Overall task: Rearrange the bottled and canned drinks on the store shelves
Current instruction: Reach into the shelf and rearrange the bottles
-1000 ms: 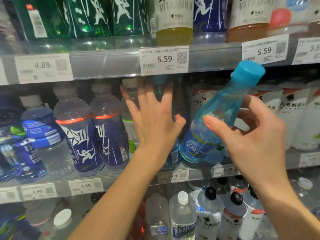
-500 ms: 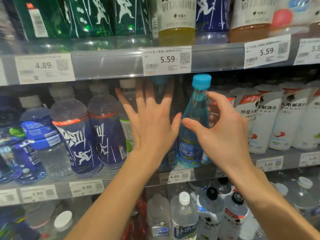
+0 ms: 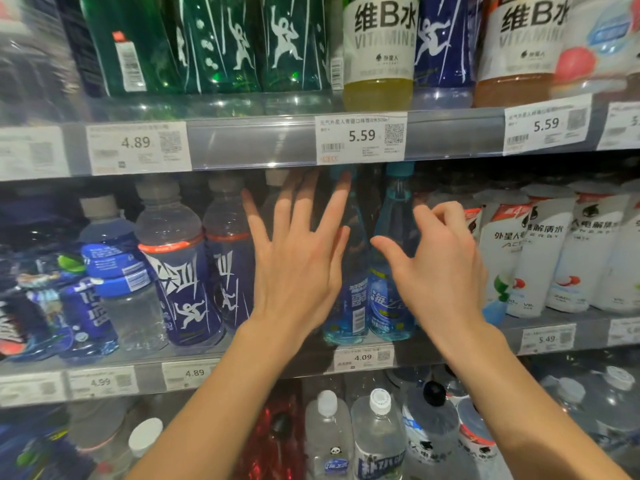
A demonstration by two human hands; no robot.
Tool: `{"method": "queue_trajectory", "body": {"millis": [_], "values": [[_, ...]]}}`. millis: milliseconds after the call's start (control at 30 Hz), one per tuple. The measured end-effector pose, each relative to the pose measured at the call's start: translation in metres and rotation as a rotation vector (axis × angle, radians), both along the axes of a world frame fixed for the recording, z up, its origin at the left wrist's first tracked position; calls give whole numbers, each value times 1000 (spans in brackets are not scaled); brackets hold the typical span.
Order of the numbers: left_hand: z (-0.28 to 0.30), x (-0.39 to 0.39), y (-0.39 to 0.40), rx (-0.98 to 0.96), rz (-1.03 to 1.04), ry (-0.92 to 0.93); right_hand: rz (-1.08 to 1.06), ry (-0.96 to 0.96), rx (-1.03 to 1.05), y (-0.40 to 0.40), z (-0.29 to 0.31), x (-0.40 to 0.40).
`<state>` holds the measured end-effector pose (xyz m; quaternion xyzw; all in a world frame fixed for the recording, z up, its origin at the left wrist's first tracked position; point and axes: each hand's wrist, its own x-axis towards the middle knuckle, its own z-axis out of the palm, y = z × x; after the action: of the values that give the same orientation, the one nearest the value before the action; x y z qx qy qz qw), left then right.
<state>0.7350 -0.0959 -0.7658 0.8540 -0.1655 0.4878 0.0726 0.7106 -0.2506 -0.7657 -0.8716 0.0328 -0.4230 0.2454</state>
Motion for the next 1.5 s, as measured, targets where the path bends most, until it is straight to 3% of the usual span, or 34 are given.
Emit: {"method": "queue_trajectory", "body": {"millis": [133,267,367,600,767,867,1133,1500], "values": [[-6,-5,31,-148,-45,-89,30,-45,40,-2,-6,1],[-1,-9,71,-215,132,-74,142,-223,148,7,-17,-11],[15,-12,94,-77,289,-34,314,-278,75,25,-33,-25],[47,-10,102,264,415,306,595,-70,-17,64,-14,-24],[47,-2,108,258,365,427,391,242,-328,74,7,-12],[49,2,109,205,307,459,289,308,-414,82,8,-8],[44,13,134,302,154,386,231,117,-310,92,3,-1],[52,10,138,309,148,507,337,-32,-269,78,-9,11]]}}
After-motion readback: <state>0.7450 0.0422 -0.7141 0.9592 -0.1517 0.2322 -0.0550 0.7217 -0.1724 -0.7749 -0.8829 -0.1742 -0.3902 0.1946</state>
